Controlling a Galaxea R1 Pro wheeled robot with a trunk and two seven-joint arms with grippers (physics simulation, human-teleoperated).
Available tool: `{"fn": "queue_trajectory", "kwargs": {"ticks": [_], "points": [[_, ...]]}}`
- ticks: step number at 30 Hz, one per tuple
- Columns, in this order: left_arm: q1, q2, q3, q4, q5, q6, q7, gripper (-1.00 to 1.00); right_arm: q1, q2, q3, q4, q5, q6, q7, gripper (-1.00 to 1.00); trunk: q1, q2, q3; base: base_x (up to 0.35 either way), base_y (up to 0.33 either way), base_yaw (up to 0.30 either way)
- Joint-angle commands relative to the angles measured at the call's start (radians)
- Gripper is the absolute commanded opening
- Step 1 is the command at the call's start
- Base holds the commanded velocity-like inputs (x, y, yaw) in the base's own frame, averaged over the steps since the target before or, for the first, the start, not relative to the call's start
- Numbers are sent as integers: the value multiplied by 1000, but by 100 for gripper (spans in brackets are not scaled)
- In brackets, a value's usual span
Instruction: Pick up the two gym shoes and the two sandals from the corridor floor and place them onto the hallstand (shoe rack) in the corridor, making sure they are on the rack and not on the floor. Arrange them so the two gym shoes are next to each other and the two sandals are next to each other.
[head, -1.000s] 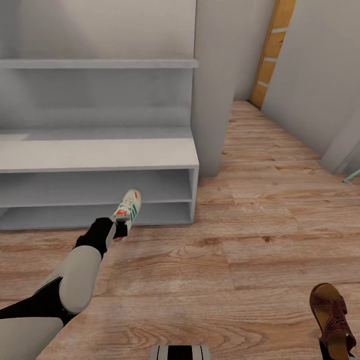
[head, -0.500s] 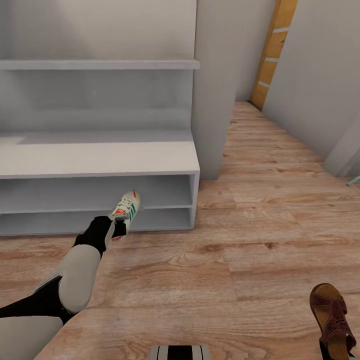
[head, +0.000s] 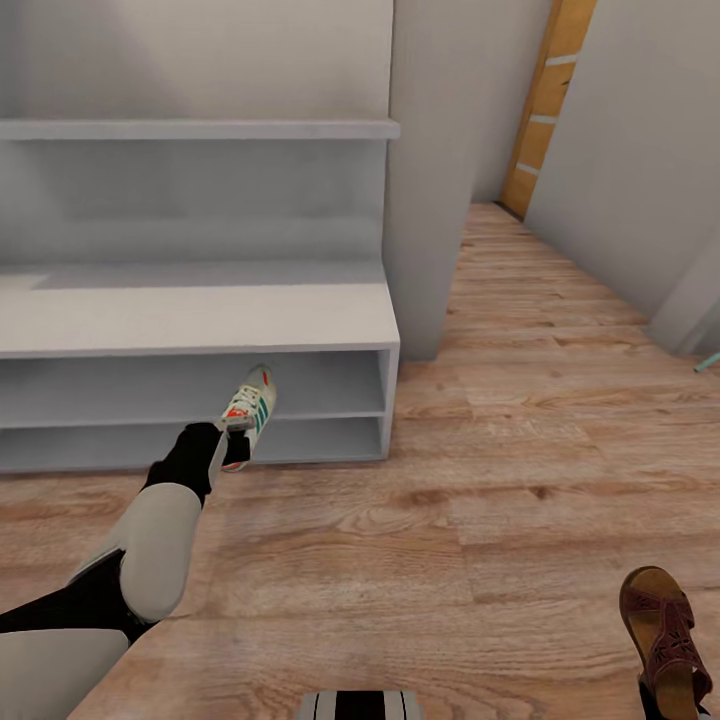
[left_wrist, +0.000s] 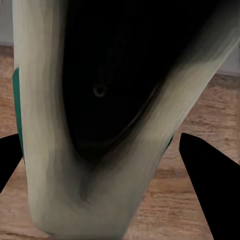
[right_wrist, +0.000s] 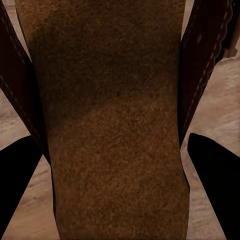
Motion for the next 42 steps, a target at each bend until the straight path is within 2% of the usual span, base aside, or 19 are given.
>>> {"fn": "queue_trajectory", "kwargs": {"ticks": [1,7,25,42], "points": [[-1,-2,6,-2,-1,3,-1,-100,-1,0,-4,1,-8,-2,11,-100,0,0,-1,200,0,0],[-1,-3,7,-2,-1,3,-2,-100,-1,0,-4,1,-8,-2,11,-100,0,0,-1,216,0,0],[-16,-1,5,-4,-3,3,0,-100,-1,0,-3,-1,-8,-2,11,-100,0,0,-1,12,0,0],[-14,0,-2,-4,-3,3,0,-100,-1,0,-3,-1,-8,-2,11,-100,0,0,-1,138,0,0]]}}
